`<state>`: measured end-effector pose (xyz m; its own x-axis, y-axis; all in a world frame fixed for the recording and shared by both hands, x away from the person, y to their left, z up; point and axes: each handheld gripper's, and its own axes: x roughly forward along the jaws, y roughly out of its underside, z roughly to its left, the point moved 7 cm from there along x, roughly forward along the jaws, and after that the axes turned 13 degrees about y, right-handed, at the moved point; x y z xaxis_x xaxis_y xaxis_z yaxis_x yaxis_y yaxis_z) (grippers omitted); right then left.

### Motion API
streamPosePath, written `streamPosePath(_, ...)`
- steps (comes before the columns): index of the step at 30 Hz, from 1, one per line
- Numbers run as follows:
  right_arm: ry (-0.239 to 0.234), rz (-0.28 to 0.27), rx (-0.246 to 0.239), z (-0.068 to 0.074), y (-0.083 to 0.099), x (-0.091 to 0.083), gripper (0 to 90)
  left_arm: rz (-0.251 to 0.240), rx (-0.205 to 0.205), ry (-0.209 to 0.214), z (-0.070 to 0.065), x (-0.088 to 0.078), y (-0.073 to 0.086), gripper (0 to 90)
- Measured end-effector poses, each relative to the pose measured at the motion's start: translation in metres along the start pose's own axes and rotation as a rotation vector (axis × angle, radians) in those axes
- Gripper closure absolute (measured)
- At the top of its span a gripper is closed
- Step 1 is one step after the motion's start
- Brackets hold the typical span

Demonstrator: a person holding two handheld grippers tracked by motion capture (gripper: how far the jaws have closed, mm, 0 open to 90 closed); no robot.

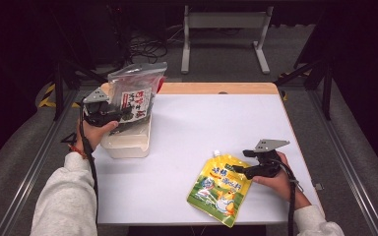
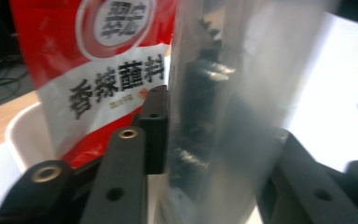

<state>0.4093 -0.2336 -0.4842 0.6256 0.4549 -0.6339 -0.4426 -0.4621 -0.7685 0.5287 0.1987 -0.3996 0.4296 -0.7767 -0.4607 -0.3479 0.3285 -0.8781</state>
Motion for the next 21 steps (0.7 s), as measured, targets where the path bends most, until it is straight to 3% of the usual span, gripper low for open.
streamPosePath(3, -0.004, 0.005, -0.007, 0.002, 0.0, 0.001, 25.4, -0.015, 0.016, -0.015, -0.002, 0.0, 0.001, 72.5)
streamPosePath(10, -0.013, 0.01, -0.019, 0.005, 0.0, 0.002, 25.6, -0.202, 0.045, -0.024, -0.001, -0.009, -0.005, 73.7)
streamPosePath(13, -0.016, 0.01, -0.019, 0.006, 0.0, 0.001, 25.7, -0.245, 0.057, -0.001, 0.001, -0.01, -0.003, 73.7)
streamPosePath(21, -0.019, 0.008, -0.019, 0.008, 0.0, 0.002, 25.7, -0.34, 0.006, 0.076, 0.015, -0.008, 0.019, 71.7)
